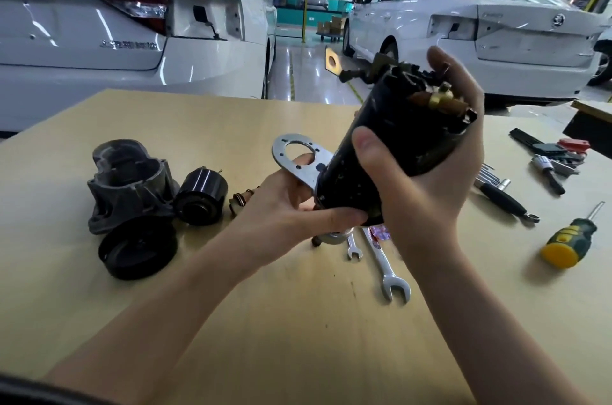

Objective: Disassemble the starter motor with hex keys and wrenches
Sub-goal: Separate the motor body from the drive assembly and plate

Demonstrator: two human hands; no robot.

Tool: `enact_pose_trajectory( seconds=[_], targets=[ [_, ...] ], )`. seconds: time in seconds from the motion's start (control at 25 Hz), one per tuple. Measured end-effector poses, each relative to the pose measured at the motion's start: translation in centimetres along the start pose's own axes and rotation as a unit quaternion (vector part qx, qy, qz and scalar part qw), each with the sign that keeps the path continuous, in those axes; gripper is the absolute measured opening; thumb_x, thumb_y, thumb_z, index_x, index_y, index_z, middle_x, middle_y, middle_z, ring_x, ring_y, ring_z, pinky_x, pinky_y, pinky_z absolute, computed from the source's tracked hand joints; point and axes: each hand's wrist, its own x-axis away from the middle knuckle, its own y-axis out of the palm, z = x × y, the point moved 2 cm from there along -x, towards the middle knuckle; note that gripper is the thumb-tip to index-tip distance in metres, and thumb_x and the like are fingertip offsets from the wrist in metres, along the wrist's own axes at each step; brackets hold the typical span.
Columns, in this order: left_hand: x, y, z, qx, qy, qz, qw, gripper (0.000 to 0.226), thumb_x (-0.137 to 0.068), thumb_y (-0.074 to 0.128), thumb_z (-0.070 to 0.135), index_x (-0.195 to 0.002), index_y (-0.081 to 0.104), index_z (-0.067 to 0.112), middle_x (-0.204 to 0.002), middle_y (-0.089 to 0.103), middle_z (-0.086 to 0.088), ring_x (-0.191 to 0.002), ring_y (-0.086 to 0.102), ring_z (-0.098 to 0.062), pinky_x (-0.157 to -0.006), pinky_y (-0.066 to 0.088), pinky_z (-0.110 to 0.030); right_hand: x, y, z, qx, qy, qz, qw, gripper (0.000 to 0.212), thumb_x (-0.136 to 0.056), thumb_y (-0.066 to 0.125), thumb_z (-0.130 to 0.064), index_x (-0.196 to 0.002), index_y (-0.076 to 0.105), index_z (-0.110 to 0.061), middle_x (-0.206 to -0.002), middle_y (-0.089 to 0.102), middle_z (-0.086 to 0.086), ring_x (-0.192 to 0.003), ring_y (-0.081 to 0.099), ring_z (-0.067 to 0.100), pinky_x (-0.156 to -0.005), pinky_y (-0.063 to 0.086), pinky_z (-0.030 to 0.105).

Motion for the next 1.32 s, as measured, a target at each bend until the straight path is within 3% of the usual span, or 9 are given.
enact_pose_trajectory(
  seconds=[0.32, 0.6, 0.64, 0.68, 0.8, 0.88, 0.96, 1.04, 1.32],
  targets=[
    [-0.4, -1.5, -1.6, 0.048, -0.024, 0.052, 0.997, 0.061, -0.063, 0.078, 0.004, -0.119, 0.061, 0.021, -0.118, 0.068, 0.007, -0.112, 0.062, -0.009, -0.084, 0.054, -0.022, 0.9, 1.0, -0.5, 0.053, -0.076, -0.076, 0.993, 0.066, -0.062, 0.075, -0.019, -0.116, 0.045, 0.005, -0.107, 0.047, -0.013, -0.101, 0.048, -0.016, -0.089, 0.037, 0.006],
    [-0.1, -1.4, -3.3, 0.134, -0.079, 0.103, 0.983, 0.065, -0.067, 0.056, -0.022, -0.129, 0.039, -0.017, -0.123, 0.049, -0.032, -0.111, 0.051, -0.021, -0.064, 0.057, -0.02, 1.9, 1.5, -0.2, 0.032, -0.066, -0.109, 0.991, 0.068, -0.054, 0.08, -0.005, -0.112, 0.046, 0.002, -0.104, 0.057, -0.001, -0.095, 0.059, 0.005, -0.087, 0.045, 0.019],
    [0.6, -1.5, -3.7, 0.142, -0.056, 0.097, 0.984, 0.062, -0.068, 0.051, -0.027, -0.128, 0.034, -0.022, -0.12, 0.045, -0.036, -0.109, 0.048, -0.019, -0.057, 0.042, -0.011, 1.9, 1.5, -0.2, 0.02, -0.066, -0.117, 0.991, 0.068, -0.054, 0.08, -0.003, -0.113, 0.045, 0.005, -0.106, 0.059, 0.004, -0.098, 0.061, 0.009, -0.089, 0.047, 0.023],
    [0.9, -1.4, -3.8, 0.15, -0.041, 0.103, 0.982, 0.061, -0.068, 0.049, -0.029, -0.125, 0.031, -0.025, -0.114, 0.047, -0.034, -0.104, 0.048, -0.017, -0.075, 0.029, -0.017, 2.0, 1.5, -0.2, 0.009, -0.066, -0.127, 0.99, 0.069, -0.054, 0.08, -0.001, -0.114, 0.045, 0.007, -0.109, 0.06, 0.009, -0.101, 0.062, 0.013, -0.09, 0.048, 0.026],
    [-0.3, -1.9, -3.2, 0.121, -0.028, 0.132, 0.983, 0.06, -0.053, 0.067, -0.009, -0.112, 0.061, -0.002, -0.095, 0.069, -0.016, -0.099, 0.067, -0.017, -0.067, 0.039, -0.013, 2.0, 1.6, -0.1, -0.016, -0.038, -0.139, 0.989, 0.072, -0.057, 0.081, 0.0, -0.118, 0.044, 0.011, -0.118, 0.061, 0.016, -0.11, 0.062, 0.022, -0.095, 0.048, 0.03],
    [-0.6, -1.8, -2.6, 0.074, -0.013, 0.096, 0.993, 0.065, -0.047, 0.077, 0.009, -0.111, 0.067, 0.018, -0.106, 0.072, -0.002, -0.111, 0.064, -0.02, -0.087, 0.055, -0.035, 1.7, 1.4, 0.2, -0.044, 0.031, -0.109, 0.993, 0.065, -0.058, 0.083, -0.005, -0.114, 0.052, 0.004, -0.112, 0.065, 0.017, -0.105, 0.065, 0.026, -0.093, 0.051, 0.036],
    [-0.8, -2.0, -2.0, 0.067, -0.035, 0.075, 0.994, 0.068, -0.053, 0.078, 0.021, -0.12, 0.063, 0.018, -0.118, 0.067, -0.009, -0.12, 0.058, -0.024, -0.104, 0.041, -0.044, 1.1, 1.0, 0.7, -0.106, 0.127, -0.068, 0.984, 0.052, -0.057, 0.081, -0.015, -0.101, 0.06, 0.0, -0.097, 0.07, 0.018, -0.09, 0.069, 0.031, -0.083, 0.055, 0.048],
    [-1.0, -2.2, -1.1, 0.072, -0.043, 0.079, 0.993, 0.039, -0.066, 0.067, 0.032, -0.104, 0.071, 0.026, -0.111, 0.07, -0.001, -0.113, 0.061, -0.015, -0.105, 0.039, -0.039, 0.5, 0.7, 1.3, -0.205, 0.213, -0.048, 0.954, 0.051, -0.055, 0.074, -0.018, -0.097, 0.059, 0.007, -0.084, 0.07, 0.013, -0.077, 0.07, 0.029, -0.071, 0.056, 0.046],
    [-0.3, -2.0, 0.0, 0.026, 0.011, 0.118, 0.993, 0.033, -0.075, 0.043, 0.013, -0.09, 0.07, 0.028, -0.097, 0.073, 0.002, -0.099, 0.066, -0.024, -0.096, 0.05, -0.047, -0.1, 0.5, 1.5, -0.253, 0.236, -0.097, 0.933, 0.054, -0.053, 0.065, -0.022, -0.097, 0.057, 0.007, -0.081, 0.065, 0.011, -0.082, 0.065, 0.029, -0.069, 0.052, 0.04]
  ],
)
